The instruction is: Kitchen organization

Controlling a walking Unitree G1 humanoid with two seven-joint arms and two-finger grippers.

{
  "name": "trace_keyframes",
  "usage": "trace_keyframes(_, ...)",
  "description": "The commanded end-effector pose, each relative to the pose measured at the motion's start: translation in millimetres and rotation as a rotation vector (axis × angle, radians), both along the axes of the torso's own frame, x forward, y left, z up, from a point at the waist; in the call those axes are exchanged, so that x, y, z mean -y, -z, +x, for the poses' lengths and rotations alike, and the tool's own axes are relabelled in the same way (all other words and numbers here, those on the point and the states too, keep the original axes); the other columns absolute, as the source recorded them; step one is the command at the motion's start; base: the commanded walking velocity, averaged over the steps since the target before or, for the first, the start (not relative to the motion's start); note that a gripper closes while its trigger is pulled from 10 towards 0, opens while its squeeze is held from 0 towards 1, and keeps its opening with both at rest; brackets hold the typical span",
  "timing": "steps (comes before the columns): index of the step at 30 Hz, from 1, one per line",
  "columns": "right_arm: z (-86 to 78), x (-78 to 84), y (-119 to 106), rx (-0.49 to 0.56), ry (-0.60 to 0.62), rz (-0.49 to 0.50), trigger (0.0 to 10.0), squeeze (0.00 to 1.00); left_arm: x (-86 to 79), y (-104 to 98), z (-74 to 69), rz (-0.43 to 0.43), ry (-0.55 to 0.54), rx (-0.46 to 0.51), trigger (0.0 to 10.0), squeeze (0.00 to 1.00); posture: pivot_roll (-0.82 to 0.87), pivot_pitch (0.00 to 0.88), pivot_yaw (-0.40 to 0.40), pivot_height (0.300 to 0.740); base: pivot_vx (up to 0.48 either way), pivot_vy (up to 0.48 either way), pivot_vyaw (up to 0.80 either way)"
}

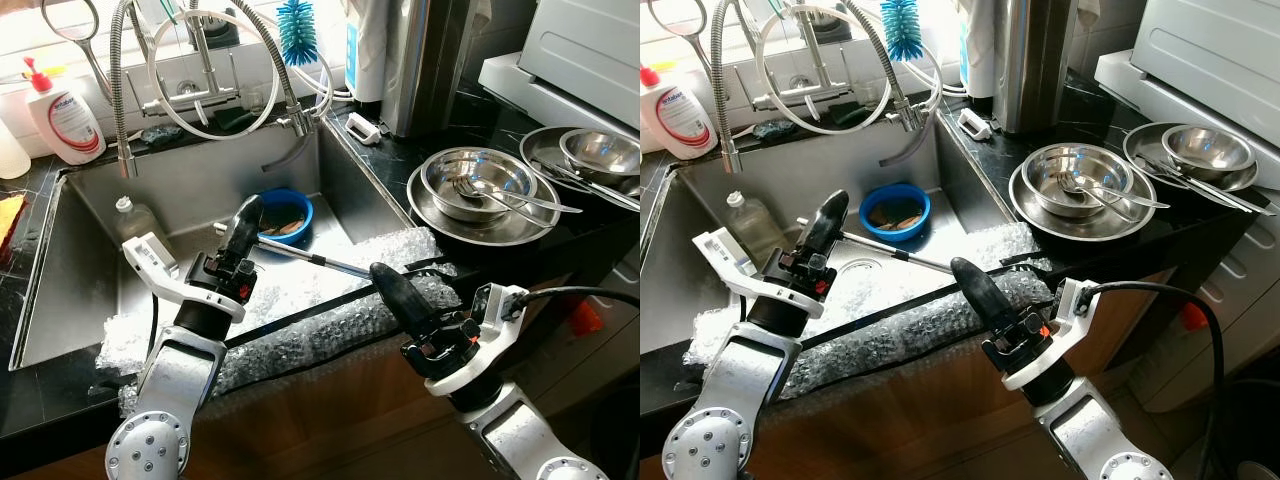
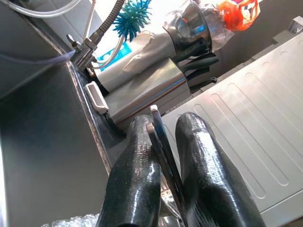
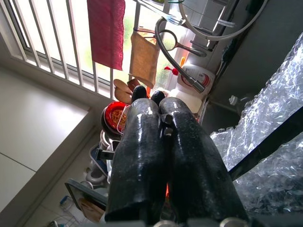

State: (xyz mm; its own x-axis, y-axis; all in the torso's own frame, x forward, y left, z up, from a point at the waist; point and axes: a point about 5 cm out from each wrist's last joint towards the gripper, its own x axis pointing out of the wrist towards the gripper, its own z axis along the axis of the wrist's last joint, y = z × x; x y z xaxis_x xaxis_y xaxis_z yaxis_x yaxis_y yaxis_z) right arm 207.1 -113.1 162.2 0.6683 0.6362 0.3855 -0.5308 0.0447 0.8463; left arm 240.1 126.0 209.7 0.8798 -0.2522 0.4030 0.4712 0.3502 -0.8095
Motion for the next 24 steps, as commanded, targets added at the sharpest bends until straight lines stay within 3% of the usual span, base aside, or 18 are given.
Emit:
trace_keyframes(1,0.6,0.3,-1.7,0.009,0.011,0.004,10.0,0.0,3.4,1.3,-2.8,-0.008,-0.006,-0.021,0.0,0.0,-0.14,0.062,0.094,0.74,0.0,0.0,0.0)
trace_keyframes(10,17.8,14.6,-3.5,-0.016,0.196,0.002,10.0,0.0,3.9,2.1,-4.0,0.009,0.015,-0.033,0.0,0.0,-0.14,0.068,0.093,0.74,0.0,0.0,0.0)
trace_keyframes(22,24.0,14.4,-3.2,-0.022,0.233,-0.045,10.0,0.0,2.3,-1.1,-3.5,-0.002,0.005,-0.028,0.0,0.0,-0.14,0.068,0.091,0.74,0.0,0.0,0.0)
trace_keyframes(23,23.8,13.9,-2.9,-0.02,0.23,-0.047,10.0,1.0,1.6,-1.2,-3.3,-0.004,0.001,-0.028,0.0,0.0,-0.14,0.068,0.091,0.74,0.0,0.0,0.0)
trace_keyframes(24,23.7,13.6,-2.8,-0.019,0.227,-0.048,10.0,1.0,1.2,-1.4,-3.2,-0.006,-0.001,-0.028,0.0,0.0,-0.14,0.068,0.091,0.74,0.0,0.0,0.0)
